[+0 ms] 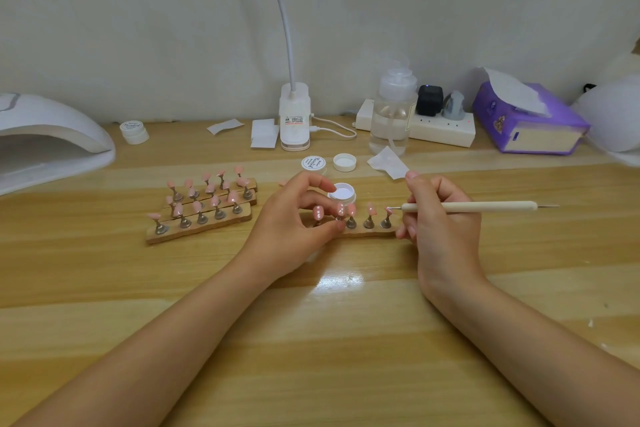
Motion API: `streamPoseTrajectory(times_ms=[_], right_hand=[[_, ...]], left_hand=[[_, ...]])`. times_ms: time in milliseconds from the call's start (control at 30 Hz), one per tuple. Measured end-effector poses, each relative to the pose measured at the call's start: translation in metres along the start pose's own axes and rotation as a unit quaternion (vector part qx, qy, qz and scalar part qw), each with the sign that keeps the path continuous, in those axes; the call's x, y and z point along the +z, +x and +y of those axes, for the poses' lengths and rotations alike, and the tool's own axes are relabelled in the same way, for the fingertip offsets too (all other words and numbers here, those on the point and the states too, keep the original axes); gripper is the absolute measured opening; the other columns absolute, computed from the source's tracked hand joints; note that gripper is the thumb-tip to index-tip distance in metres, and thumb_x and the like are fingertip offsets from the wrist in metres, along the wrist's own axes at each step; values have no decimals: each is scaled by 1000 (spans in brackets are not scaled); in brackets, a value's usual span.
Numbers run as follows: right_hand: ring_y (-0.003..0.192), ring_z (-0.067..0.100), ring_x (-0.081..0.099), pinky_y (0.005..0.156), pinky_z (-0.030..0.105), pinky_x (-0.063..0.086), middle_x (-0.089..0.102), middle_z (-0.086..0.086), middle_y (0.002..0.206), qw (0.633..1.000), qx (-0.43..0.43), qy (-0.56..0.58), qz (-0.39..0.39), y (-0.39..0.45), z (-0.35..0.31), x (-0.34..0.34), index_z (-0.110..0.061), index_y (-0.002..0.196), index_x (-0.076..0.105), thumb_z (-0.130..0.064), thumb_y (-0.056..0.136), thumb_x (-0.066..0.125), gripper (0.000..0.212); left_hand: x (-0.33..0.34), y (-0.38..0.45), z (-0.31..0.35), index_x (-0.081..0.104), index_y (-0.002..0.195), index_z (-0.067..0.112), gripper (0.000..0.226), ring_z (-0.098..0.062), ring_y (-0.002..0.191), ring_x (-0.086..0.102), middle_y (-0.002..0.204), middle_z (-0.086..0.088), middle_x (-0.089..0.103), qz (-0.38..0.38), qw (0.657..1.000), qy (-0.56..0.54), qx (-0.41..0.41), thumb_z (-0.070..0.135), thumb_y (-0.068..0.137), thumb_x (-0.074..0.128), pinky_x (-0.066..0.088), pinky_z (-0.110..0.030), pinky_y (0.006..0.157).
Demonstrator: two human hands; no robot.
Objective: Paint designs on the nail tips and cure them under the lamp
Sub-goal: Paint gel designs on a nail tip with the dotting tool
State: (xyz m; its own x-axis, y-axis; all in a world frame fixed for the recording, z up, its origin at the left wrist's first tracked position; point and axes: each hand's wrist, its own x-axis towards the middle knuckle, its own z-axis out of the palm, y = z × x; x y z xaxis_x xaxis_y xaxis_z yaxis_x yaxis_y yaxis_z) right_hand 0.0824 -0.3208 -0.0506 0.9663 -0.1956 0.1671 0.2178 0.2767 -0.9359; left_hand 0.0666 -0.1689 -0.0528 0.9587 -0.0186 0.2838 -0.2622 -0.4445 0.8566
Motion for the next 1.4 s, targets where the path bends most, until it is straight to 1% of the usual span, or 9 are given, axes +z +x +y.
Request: streamPoseTrajectory(times_ms=[267,367,633,767,867,967,1067,1233,1400], right_hand=[[32,3,33,37,15,37,35,-9,34,1000,-1,8,-1,0,0,0,-15,50,40,-12,88,57,42],[31,3,33,37,15,36,35,-9,34,1000,3,15,1,0,1,0,-19,46,40,-11,88,57,46],[32,3,31,37,16,36,34,-10,36,1000,7,21,-1,1,1,-1,-22,42,40,-10,88,57,50],[33,3,29,37,16,36,33,-10,36,1000,10,25,-2,2,1,0,-22,40,41,-10,88,56,52],[33,3,28,37,16,35,32,-10,36,1000,10,27,-2,2,1,0,-22,41,41,-10,88,56,51],[33,3,29,37,15,35,32,-10,36,1000,10,24,-2,2,1,0,-22,40,41,-10,88,56,52],[33,3,29,37,15,36,32,-11,36,1000,9,19,-5,1,1,0,-23,39,41,-11,88,56,53],[33,3,29,36,15,35,32,-10,36,1000,10,21,-1,1,0,0,-20,44,38,-9,88,56,49],[33,3,29,36,15,35,31,-10,35,1000,12,14,2,0,-1,1,-14,50,35,-9,88,55,43]], left_hand=[[-1,-1,0,53,91,24,35,-1,84,62,79,4,71,-6,1000,-12,-13,5,72,74,37,-2,75],[-1,-1,-1,53,89,28,36,2,81,62,77,3,71,0,1000,-12,-11,6,71,75,36,1,71],[-1,0,-5,49,84,36,42,5,77,56,80,14,66,-3,999,44,-4,20,63,82,35,0,68],[-8,0,-4,53,84,31,39,-5,76,57,78,10,67,-28,999,35,-13,14,64,81,37,-1,66],[-18,1,-2,58,86,29,34,-8,76,57,78,11,65,-71,996,40,-27,13,66,80,43,-12,70],[-21,2,1,63,86,27,27,2,64,49,69,22,61,-98,994,36,-28,12,69,78,39,-5,62],[-15,1,3,63,78,28,20,6,57,44,62,30,54,-88,994,63,-9,18,69,78,35,-3,58],[-9,-1,0,59,67,35,20,5,59,46,57,26,52,-53,993,102,11,24,72,74,32,-9,56],[-8,-2,1,56,66,39,24,3,61,47,59,19,53,-36,990,134,22,25,74,73,33,-14,56]])
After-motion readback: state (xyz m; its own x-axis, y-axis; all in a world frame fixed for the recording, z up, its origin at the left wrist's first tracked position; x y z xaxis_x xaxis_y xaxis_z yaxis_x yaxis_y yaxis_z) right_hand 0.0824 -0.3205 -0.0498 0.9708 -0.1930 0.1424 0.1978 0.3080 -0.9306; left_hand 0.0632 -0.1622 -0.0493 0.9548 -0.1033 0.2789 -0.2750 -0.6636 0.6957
